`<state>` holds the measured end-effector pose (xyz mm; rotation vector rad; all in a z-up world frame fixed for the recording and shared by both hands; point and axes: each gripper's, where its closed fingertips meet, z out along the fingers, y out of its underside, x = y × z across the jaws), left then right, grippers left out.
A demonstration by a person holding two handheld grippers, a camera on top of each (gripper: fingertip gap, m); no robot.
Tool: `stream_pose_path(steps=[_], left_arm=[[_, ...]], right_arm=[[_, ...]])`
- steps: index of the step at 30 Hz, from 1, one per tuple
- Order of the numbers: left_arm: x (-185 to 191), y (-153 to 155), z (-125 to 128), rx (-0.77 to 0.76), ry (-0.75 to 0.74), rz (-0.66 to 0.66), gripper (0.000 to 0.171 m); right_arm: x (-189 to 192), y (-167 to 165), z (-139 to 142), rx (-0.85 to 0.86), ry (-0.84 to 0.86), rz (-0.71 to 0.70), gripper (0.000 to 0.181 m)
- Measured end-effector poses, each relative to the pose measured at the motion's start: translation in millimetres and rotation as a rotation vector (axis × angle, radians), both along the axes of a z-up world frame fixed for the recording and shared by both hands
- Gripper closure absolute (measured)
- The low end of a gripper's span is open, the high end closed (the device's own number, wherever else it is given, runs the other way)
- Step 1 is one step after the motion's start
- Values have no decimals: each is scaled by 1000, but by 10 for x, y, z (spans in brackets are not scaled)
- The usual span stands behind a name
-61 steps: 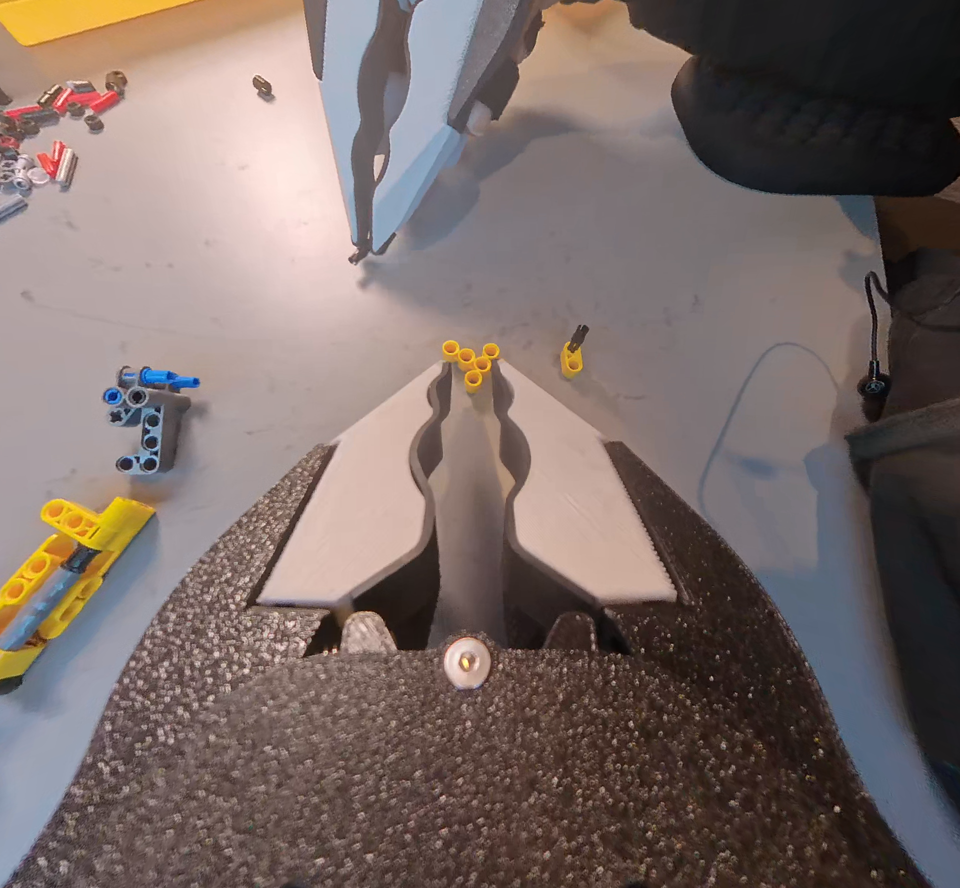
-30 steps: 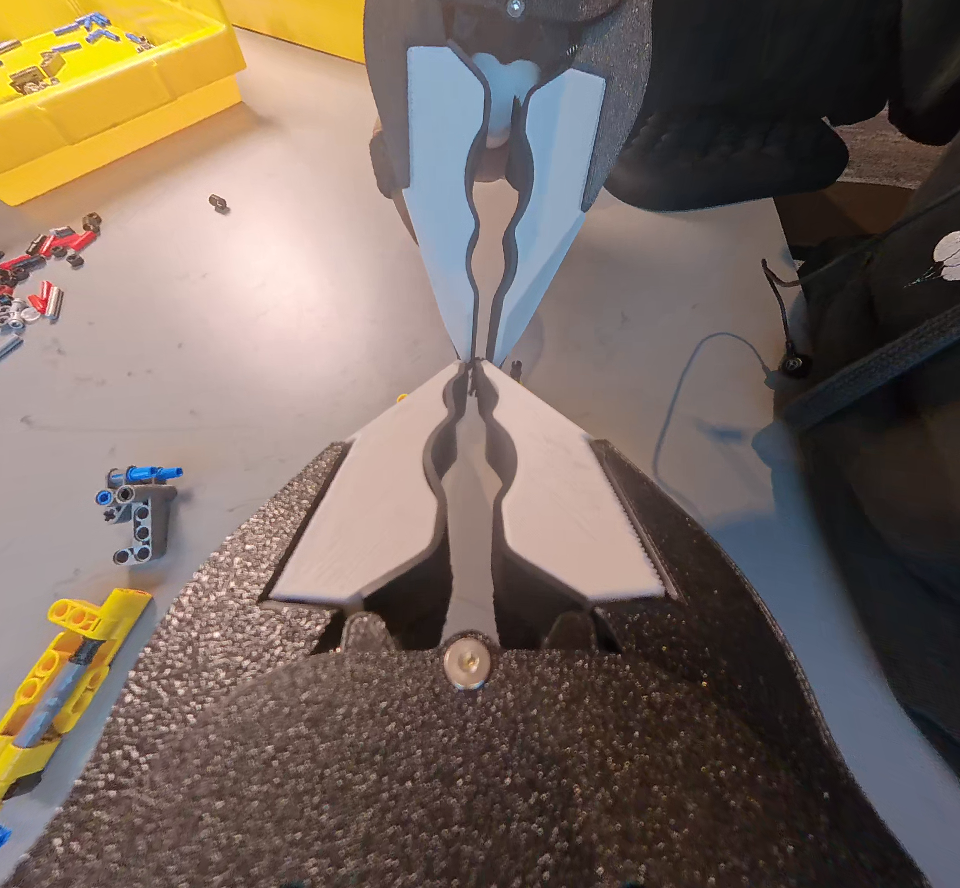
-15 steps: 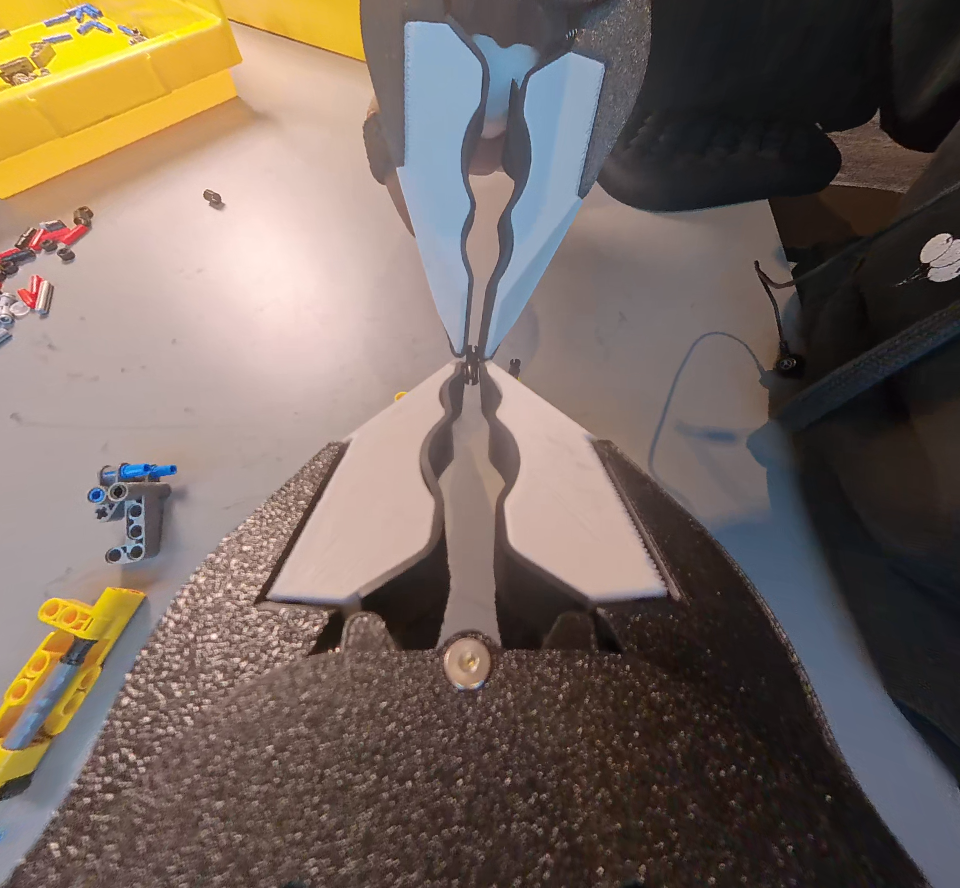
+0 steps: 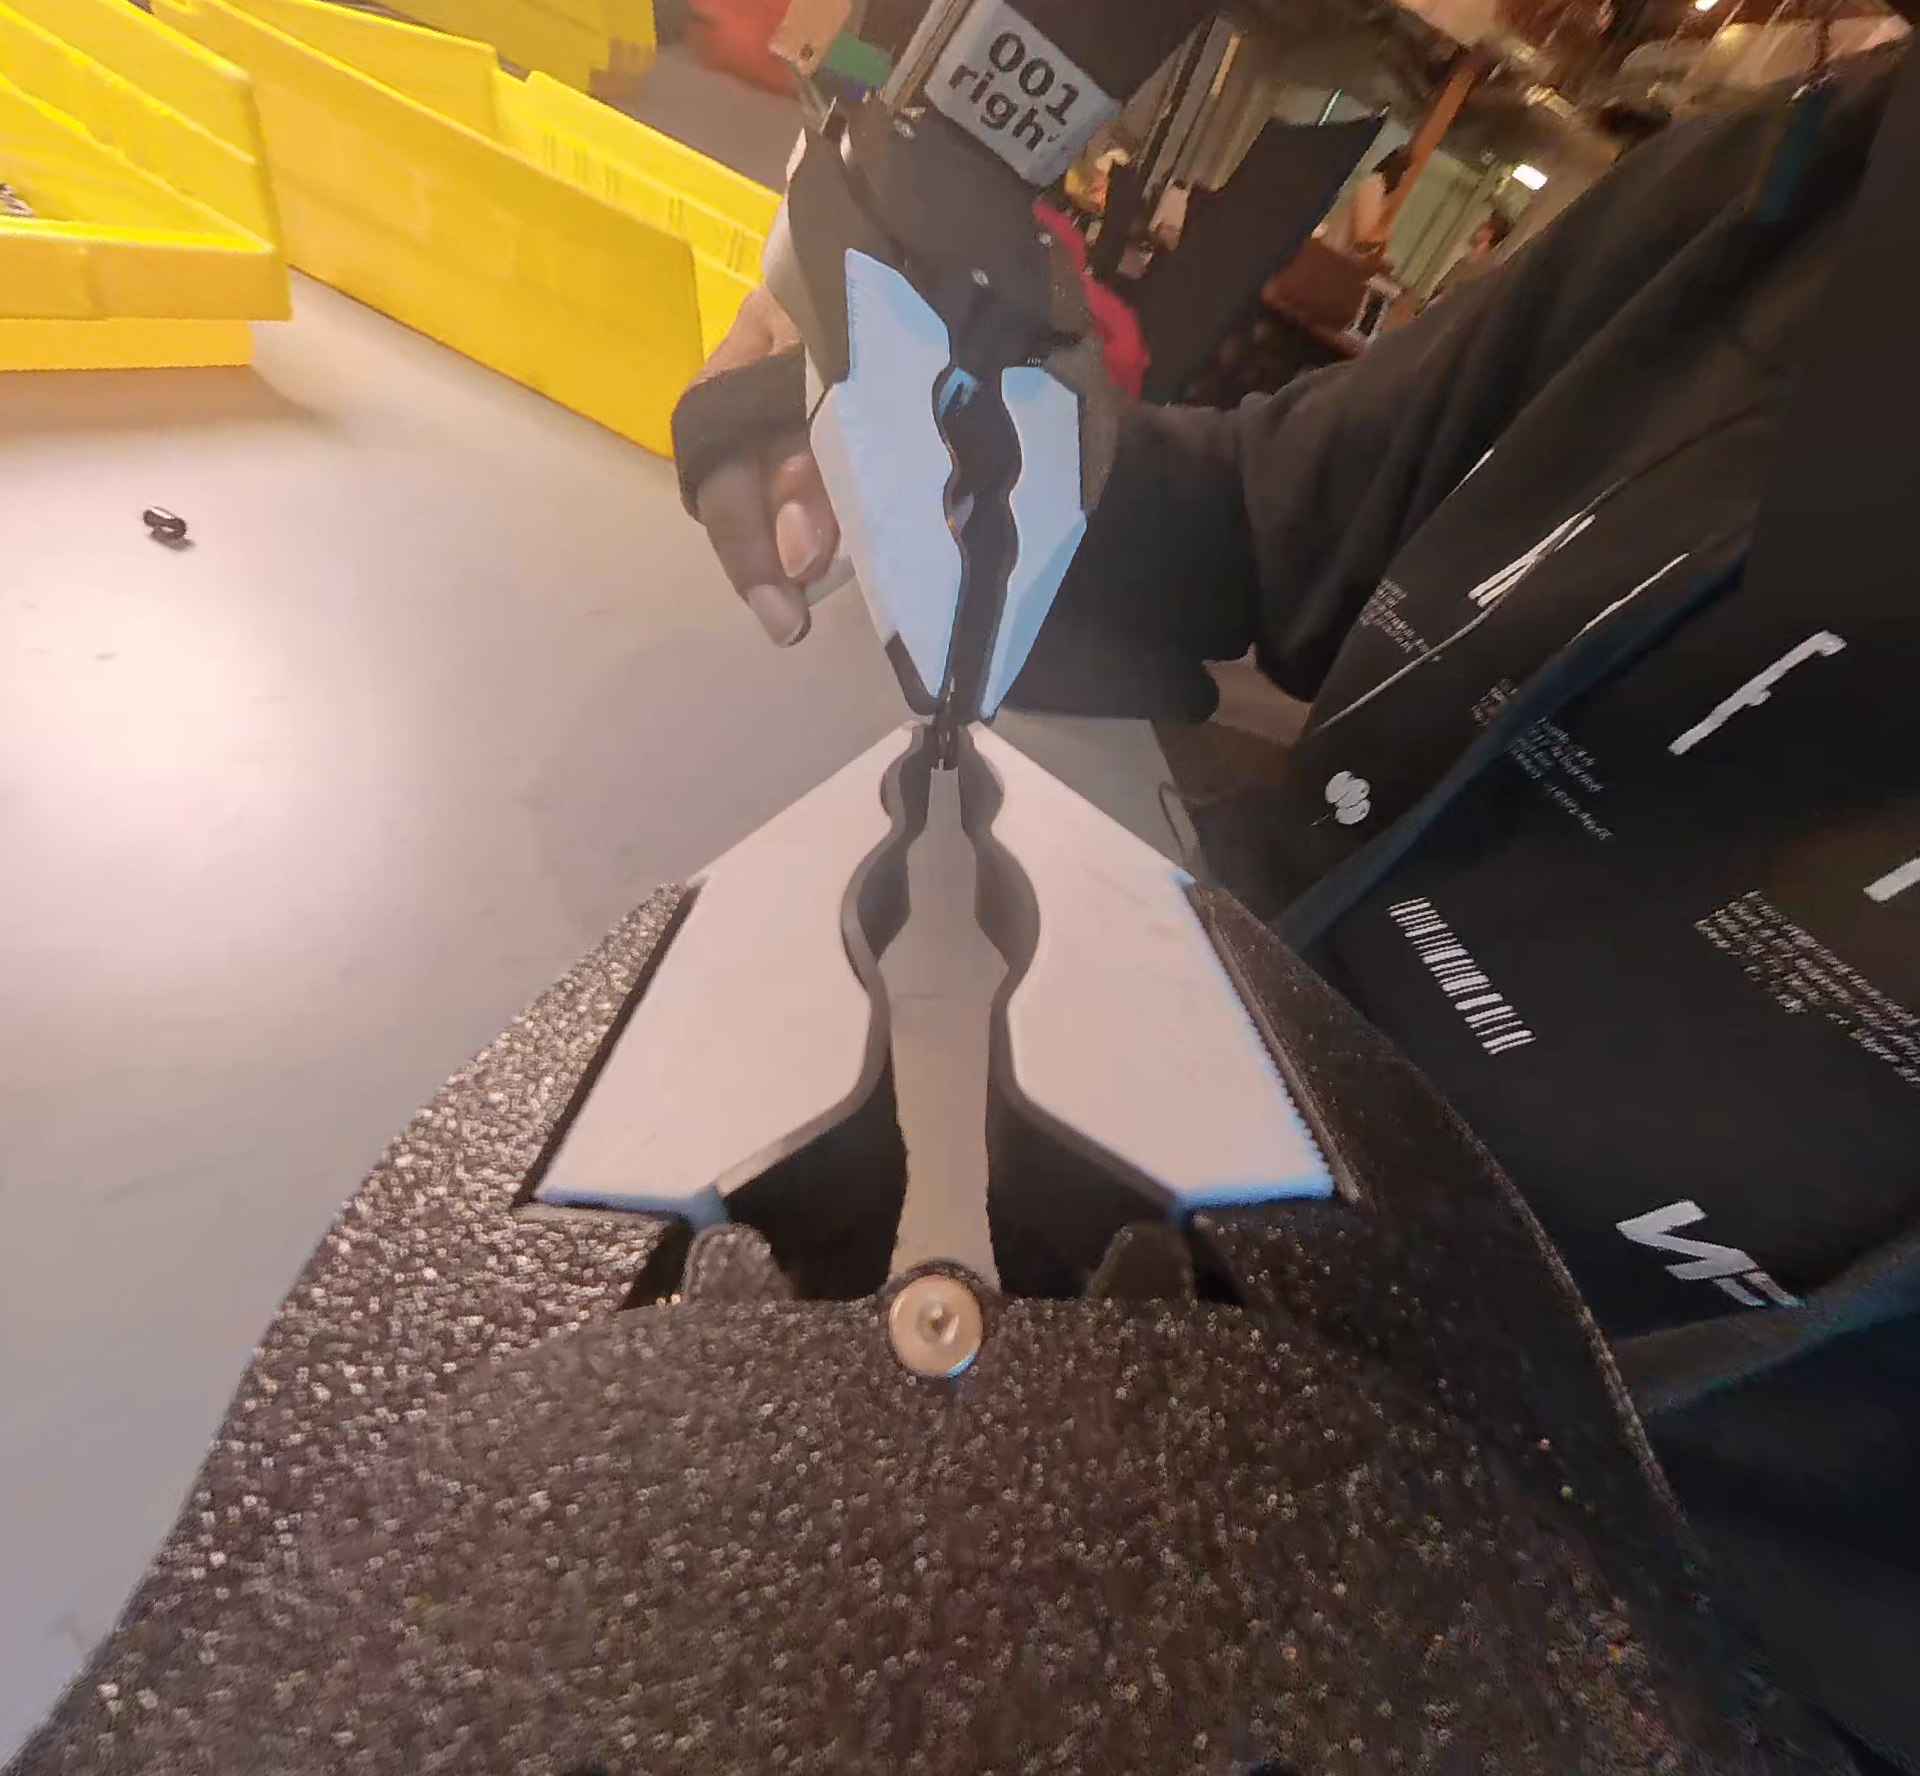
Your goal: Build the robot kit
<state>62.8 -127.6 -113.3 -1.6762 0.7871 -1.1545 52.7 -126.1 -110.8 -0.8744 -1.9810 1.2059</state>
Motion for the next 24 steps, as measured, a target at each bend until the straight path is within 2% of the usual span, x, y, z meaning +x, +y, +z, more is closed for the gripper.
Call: stream_pose_path(steps=[7, 13, 19, 24], left_arm=[[34, -58, 156, -94, -186, -75, 168], [38, -60, 185, -110, -216, -84, 168], [33, 0, 54, -86, -101, -28, 167], [16, 49, -182, -28, 122, 30, 164]], right_arm=[[37, -53, 123, 49, 62, 11, 176], [37, -56, 158, 71, 77, 5, 177], [29, 2, 39, 37, 13, -5, 177], [53, 56, -135, 51, -84, -8, 177]])
